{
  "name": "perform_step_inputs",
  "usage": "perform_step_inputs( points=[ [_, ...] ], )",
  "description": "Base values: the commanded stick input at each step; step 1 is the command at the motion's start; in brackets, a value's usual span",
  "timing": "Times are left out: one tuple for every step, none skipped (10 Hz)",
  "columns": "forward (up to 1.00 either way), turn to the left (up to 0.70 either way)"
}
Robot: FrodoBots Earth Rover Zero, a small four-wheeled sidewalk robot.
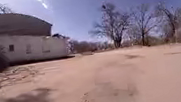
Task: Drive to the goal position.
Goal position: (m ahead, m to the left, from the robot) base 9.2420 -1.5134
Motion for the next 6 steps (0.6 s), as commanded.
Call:
perform_step_inputs(
  points=[
    [1.0, 0.0],
    [1.0, 0.0],
    [1.0, 0.0],
    [1.0, 0.0],
    [1.0, 0.0],
    [1.0, 0.0]
  ],
)
